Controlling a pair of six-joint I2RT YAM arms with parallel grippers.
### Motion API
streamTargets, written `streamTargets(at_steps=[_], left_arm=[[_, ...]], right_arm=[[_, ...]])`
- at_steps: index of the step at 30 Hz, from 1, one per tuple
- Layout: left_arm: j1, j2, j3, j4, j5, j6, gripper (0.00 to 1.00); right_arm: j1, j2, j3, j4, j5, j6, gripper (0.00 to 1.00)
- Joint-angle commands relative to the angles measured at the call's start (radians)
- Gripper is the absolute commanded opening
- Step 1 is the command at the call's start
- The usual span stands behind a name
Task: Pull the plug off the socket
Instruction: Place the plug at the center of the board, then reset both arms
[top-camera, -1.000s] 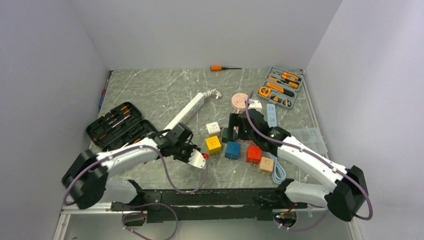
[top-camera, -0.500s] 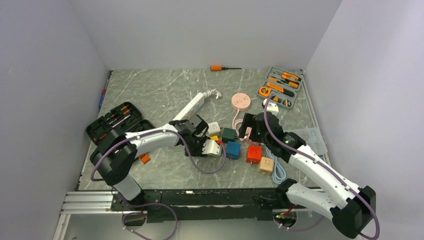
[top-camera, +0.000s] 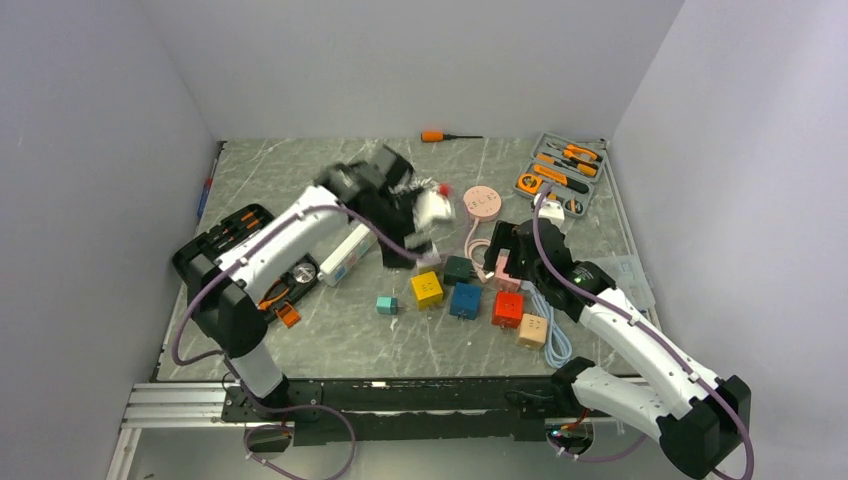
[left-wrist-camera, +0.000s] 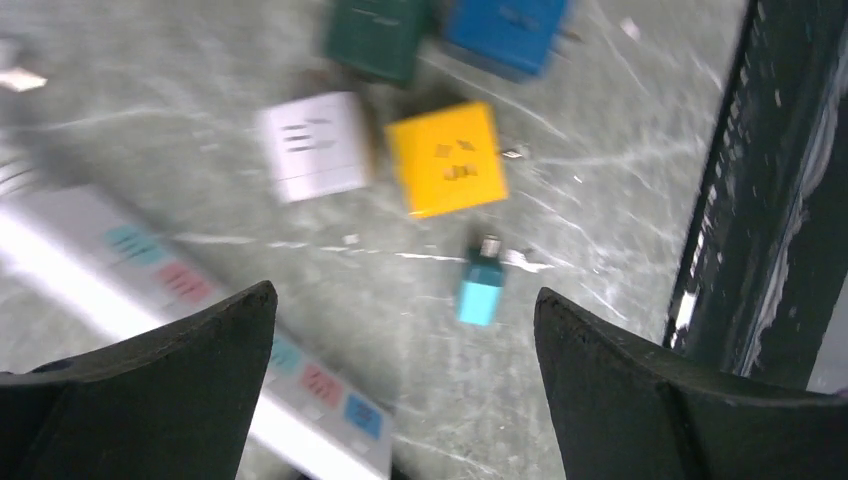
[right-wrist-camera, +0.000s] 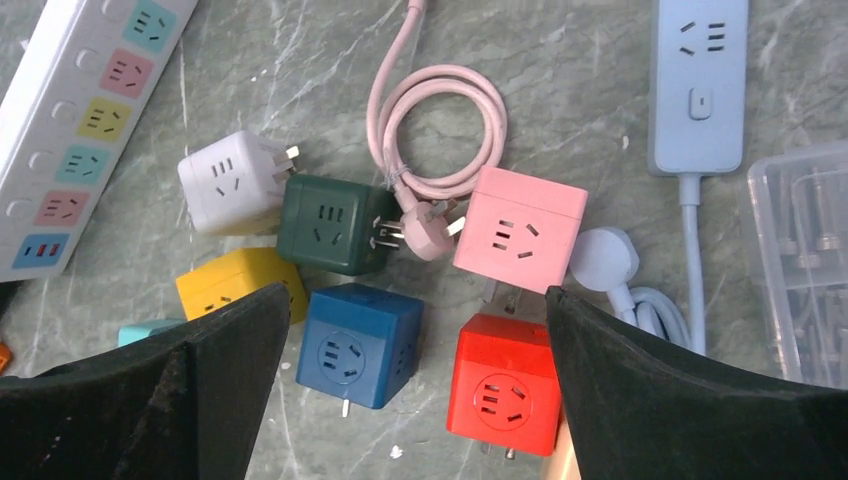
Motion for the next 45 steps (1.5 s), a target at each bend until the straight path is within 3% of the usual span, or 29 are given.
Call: streamTargets(at_steps=[1,4,7,10,16,20,24,30,35,45], left_arm=[[0.229,0.059,0.289,-0.236,0.129,-0.162,0.99],[0.479,0.068,0.368,-0.241,0.264,-0.274,0.99],[0.639,-0.029,0.247,-0.085,0.236,-0.327,0.99],[0.724,-0.148,0.081,0.077,0.122,-0.369,1.0],[0.859,-0.24,-0.098,0.21,-0.043,-0.468,0.99],[0.865,-0.268,-0.209,0.341,-0.228,-0.578,0.99],[0.863,-0.338,-0.418,0.542,-0.315,-0.662,0.99],[0.839,-0.51,-0.768,0.908,-0.292,-0.586,0.99],[0.838,-0.581,-1.022,1.262,-0.276,-0.525,0.99],[0.836,-0.484,-1.168,1.638,-0.253,-0.541,0.99]], right_arm=[[-0.021,0.008,0.057,0.002,0.069,-0.046,1.0],[-0.049,0.032,0.035,0.066,0.186,-0.087,1.0],[-0.136,0.1,0.044,0.108,0.209,-0.078,1.0],[-0.197,0.182,0.068,0.149,0.231,-0.054,1.0],[-0.27,0.328,0.056,0.294,0.427,-0.08,1.0],[-0.331,0.435,0.062,0.326,0.504,-0.012,1.0],[-0.353,0.453,-0.05,0.545,0.609,-0.089,1.0],[-0.381,0.395,-0.232,0.866,0.591,-0.272,1.0],[-0.387,0.454,-0.28,0.999,0.593,-0.34,1.0],[-0.39,0.557,-0.381,1.423,0.554,-0.486,1.0]])
